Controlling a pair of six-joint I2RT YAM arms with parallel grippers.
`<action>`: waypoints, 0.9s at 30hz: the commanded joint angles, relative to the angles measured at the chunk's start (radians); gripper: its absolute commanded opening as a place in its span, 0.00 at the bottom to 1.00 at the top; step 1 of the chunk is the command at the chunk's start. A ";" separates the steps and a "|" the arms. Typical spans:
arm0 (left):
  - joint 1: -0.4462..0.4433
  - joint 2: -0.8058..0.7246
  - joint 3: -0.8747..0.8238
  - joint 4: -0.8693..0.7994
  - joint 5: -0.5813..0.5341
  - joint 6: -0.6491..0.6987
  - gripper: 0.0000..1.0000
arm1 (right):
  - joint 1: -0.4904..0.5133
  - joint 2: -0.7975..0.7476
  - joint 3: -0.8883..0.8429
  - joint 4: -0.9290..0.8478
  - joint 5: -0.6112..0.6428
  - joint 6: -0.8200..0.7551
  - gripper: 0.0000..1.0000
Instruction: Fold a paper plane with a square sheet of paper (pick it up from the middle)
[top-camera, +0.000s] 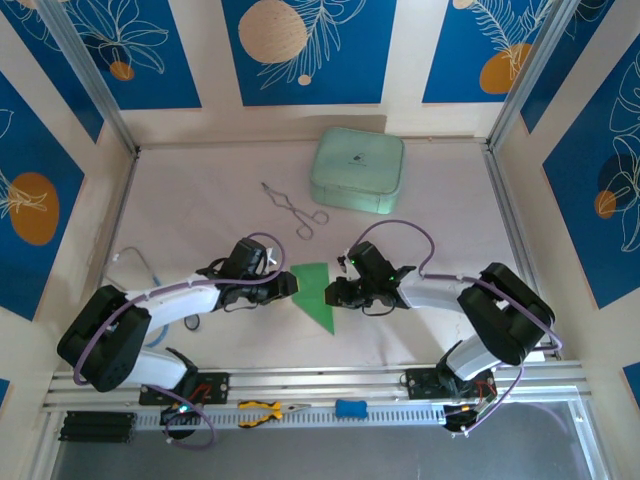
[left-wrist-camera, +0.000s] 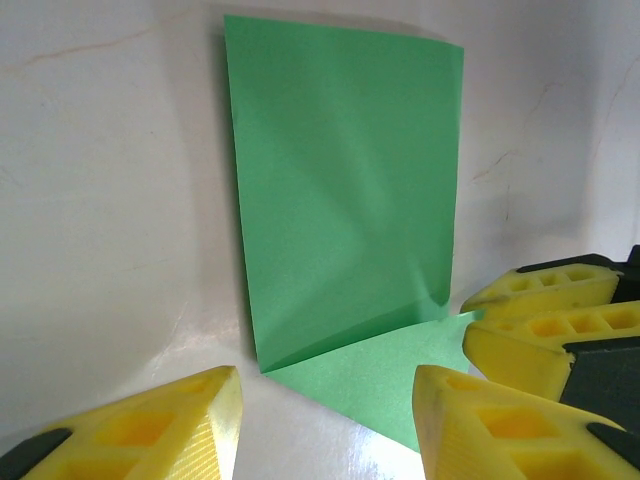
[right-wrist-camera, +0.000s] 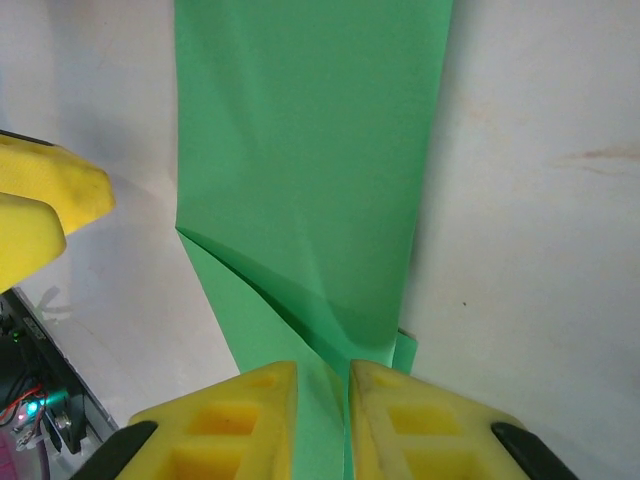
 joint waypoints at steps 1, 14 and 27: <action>0.012 0.012 0.015 0.016 0.016 -0.021 0.50 | -0.006 0.007 0.022 0.011 -0.039 -0.016 0.19; 0.045 0.060 0.004 0.124 0.104 -0.082 0.60 | -0.069 -0.092 -0.067 0.095 -0.120 -0.007 0.13; 0.045 0.148 0.032 0.206 0.160 -0.108 0.61 | -0.103 -0.114 -0.107 0.140 -0.158 0.008 0.12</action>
